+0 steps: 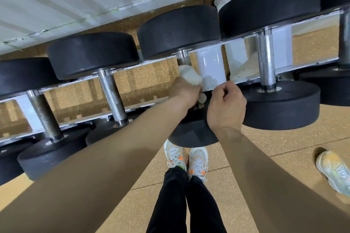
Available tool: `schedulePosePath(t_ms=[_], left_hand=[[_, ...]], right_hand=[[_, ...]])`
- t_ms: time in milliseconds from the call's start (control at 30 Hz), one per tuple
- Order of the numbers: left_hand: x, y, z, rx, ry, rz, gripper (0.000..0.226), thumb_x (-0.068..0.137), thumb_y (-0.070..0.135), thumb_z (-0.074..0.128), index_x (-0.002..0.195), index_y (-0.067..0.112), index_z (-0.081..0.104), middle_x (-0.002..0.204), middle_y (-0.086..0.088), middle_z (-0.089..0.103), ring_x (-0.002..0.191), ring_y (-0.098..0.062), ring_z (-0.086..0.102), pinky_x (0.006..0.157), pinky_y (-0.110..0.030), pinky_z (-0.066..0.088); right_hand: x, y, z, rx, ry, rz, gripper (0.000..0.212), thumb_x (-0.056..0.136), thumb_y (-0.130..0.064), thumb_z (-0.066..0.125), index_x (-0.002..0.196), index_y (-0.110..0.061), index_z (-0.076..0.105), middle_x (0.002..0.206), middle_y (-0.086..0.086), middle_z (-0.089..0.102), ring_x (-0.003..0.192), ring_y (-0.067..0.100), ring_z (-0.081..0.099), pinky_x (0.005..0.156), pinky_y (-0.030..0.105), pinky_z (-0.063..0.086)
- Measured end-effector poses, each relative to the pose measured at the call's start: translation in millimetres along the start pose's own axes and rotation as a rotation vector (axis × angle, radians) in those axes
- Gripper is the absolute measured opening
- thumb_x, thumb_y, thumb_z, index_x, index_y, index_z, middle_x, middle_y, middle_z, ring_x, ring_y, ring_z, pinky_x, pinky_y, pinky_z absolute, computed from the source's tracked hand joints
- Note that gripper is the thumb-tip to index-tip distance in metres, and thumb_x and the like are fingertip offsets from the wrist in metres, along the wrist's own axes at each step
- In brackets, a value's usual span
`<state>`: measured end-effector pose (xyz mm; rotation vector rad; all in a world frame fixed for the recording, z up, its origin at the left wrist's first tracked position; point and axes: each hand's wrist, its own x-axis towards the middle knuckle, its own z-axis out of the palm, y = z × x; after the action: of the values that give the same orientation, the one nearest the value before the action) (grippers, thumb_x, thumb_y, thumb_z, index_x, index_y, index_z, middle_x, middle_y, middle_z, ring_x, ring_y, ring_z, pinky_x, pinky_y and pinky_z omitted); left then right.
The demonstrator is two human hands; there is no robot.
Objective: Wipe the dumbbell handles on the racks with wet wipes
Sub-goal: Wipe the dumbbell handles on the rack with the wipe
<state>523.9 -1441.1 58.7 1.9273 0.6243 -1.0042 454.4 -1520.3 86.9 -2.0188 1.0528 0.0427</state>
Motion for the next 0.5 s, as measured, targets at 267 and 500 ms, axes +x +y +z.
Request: schedulePosePath(t_ms=[267, 500], left_hand=[[14, 17, -12, -0.125, 0.025, 0.145, 0.053, 0.101, 0.041, 0.056, 0.138, 0.008, 0.038, 0.117, -0.003, 0.059, 0.11, -0.026, 0.06, 0.087, -0.029, 0.044], [-45, -25, -39, 0.493, -0.174, 0.236, 0.016, 0.102, 0.013, 0.047, 0.114, 0.01, 0.056, 0.109, -0.011, 0.062, 0.104, -0.03, 0.058, 0.082, -0.034, 0.044]], right_hand=[[0, 0, 0, 0.003, 0.007, 0.014, 0.021, 0.094, -0.014, 0.044, 0.078, -0.011, 0.058, 0.08, 0.005, 0.061, 0.076, 0.024, 0.055, 0.066, 0.034, 0.045], [-1, -4, 0, -0.014, -0.028, 0.019, 0.022, 0.095, -0.014, 0.042, 0.079, -0.012, 0.057, 0.084, 0.007, 0.061, 0.076, 0.023, 0.054, 0.068, 0.035, 0.044]])
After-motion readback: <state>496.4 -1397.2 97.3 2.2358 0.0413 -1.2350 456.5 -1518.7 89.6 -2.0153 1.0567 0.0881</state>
